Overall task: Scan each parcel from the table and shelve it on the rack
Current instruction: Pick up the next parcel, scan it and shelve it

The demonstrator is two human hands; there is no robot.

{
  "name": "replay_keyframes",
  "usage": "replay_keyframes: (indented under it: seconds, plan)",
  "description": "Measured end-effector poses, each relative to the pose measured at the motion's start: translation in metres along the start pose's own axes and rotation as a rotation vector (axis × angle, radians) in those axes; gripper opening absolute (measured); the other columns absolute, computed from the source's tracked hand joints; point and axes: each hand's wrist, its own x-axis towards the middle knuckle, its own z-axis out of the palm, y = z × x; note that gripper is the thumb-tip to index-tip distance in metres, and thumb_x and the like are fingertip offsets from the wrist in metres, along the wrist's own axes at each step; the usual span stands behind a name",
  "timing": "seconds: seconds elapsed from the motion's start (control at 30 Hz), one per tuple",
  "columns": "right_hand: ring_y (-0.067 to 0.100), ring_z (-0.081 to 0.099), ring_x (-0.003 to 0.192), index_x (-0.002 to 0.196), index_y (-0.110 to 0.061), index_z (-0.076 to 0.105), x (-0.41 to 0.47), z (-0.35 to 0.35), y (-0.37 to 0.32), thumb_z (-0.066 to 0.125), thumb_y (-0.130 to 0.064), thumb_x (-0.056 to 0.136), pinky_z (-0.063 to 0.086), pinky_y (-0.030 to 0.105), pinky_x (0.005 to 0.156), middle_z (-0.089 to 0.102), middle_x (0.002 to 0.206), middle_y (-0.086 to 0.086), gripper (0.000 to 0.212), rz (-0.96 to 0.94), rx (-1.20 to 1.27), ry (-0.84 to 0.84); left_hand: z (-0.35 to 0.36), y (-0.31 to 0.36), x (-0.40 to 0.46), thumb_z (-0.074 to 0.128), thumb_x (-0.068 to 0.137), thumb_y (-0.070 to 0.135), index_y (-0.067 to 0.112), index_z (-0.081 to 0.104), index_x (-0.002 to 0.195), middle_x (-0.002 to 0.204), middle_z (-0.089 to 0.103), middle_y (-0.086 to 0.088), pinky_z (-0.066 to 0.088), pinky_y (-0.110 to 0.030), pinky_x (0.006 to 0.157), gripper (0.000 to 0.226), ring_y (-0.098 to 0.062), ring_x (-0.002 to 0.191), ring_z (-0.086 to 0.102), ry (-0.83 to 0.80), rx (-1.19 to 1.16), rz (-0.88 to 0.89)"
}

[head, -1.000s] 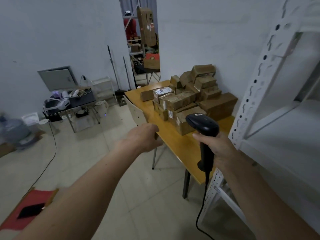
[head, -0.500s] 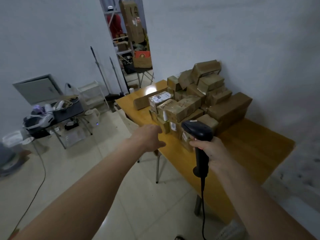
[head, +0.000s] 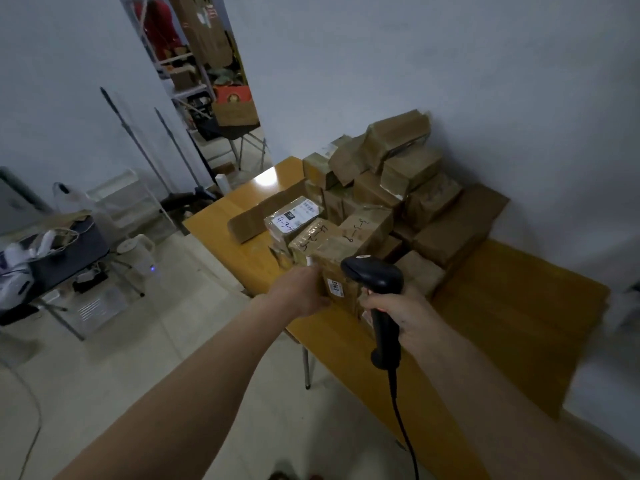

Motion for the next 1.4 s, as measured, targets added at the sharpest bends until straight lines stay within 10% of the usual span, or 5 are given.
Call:
replay_keyframes:
  seconds: [0.4,0.8,0.97,1.13,1.4]
  plan:
    - [0.029,0.061,0.077,0.096,-0.004,0.069,0.051,0.018,-0.013,0.075,0.001,0.076,0.047,0.032,0.060,0.063,0.083,0.016,0.021,0.118,0.105,0.250,0.033,-0.013,0.136,0.074,0.069,0.063,0.018,0.019,0.150,0.151,0.031,-0.013,0.034,-0.049,0.109,0.108,-0.033,0.139,0.030,-0.028,-0.110,0.015]
    - [0.033,0.061,0.096,0.089,-0.016,0.066,0.061,0.067,-0.002,0.074,-0.002,0.077,0.049,0.042,0.081,0.065,0.100,0.014,0.020,0.135,0.309,0.561,0.054,-0.013,0.163,0.077,0.059,0.064,0.020,0.018,0.145,0.140,0.031,-0.018,0.029,-0.047,0.107,0.113,-0.037,0.132,0.027,0.033,-0.138,0.131]
    - [0.033,0.062,0.094,0.092,-0.011,0.067,0.050,0.062,0.002,0.075,-0.005,0.077,0.051,0.042,0.078,0.065,0.102,0.017,0.018,0.133,0.333,0.637,0.041,-0.020,0.155,0.082,0.060,0.047,0.026,0.028,0.145,0.136,0.037,-0.010,0.040,-0.049,0.102,0.103,-0.034,0.130,0.034,-0.180,-0.697,0.025]
    - [0.032,0.061,0.091,0.092,-0.012,0.065,0.034,0.051,0.007,0.075,-0.009,0.078,0.047,0.039,0.076,0.063,0.092,0.012,0.017,0.093,0.386,0.696,0.034,-0.037,0.127,0.067,0.081,0.036,0.015,0.059,0.128,0.125,0.063,-0.017,0.055,-0.046,0.084,0.052,-0.036,0.114,0.059,-0.830,-1.512,-0.043]
    - [0.028,0.064,0.092,0.092,-0.017,0.068,0.016,0.047,0.015,0.076,-0.007,0.075,0.052,0.041,0.078,0.069,0.094,0.008,0.021,0.037,0.396,0.613,0.051,-0.053,0.092,0.057,0.071,0.020,0.001,0.048,0.135,0.127,0.052,-0.026,0.050,-0.053,0.089,0.067,-0.043,0.112,0.054,-1.304,-1.721,0.184]
